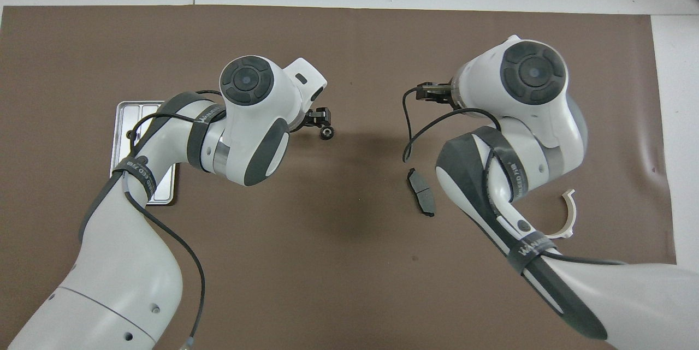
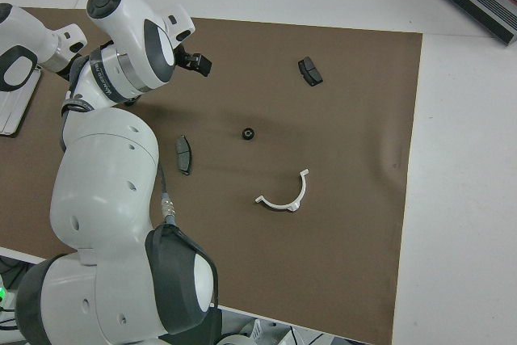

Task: Pick bearing gear from pile to tray

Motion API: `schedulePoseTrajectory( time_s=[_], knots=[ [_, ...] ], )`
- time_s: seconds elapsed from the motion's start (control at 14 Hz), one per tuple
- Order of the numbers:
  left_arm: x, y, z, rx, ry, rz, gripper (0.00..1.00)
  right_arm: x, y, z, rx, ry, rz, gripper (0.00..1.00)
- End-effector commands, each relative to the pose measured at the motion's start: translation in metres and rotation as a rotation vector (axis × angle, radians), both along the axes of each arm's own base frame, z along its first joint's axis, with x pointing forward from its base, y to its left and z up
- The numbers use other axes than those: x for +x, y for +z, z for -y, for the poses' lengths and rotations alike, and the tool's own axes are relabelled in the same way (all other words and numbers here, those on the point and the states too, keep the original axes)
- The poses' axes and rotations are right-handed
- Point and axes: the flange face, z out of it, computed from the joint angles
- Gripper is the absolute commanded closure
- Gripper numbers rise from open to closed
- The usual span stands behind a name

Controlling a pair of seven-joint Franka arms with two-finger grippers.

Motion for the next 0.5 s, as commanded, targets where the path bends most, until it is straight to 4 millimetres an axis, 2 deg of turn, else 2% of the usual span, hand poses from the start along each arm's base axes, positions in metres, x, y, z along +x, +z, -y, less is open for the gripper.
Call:
schedulePoseTrajectory(
  time_s=[0.0, 0.07, 0.14, 0.21, 0.36, 0.43],
  knots=[
    [-0.002, -0.003, 0.023, 0.025, -0.046, 0.028, 0.16, -0.020, -0.017, 0.048, 0.000, 0.136, -0.074, 0.00],
    [-0.003, -0.005, 0.025, 0.029, -0.051, 0.027, 0.17, -0.027, -0.027, 0.066, 0.017, 0.193, -0.094, 0.00],
    [-0.005, -0.020, 0.031, 0.049, -0.067, 0.016, 0.17, -0.035, -0.035, 0.076, 0.064, 0.223, -0.098, 0.00],
    [-0.009, -0.028, 0.052, 0.066, -0.108, 0.023, 0.17, -0.044, -0.047, 0.085, 0.079, 0.272, -0.091, 0.00],
    [-0.008, -0.029, 0.054, 0.074, -0.114, 0.023, 0.17, -0.061, -0.082, 0.104, 0.063, 0.358, -0.078, 0.00],
    [-0.008, -0.029, 0.056, 0.074, -0.118, 0.025, 0.17, -0.068, -0.095, 0.107, 0.054, 0.380, -0.068, 0.00]
  ],
)
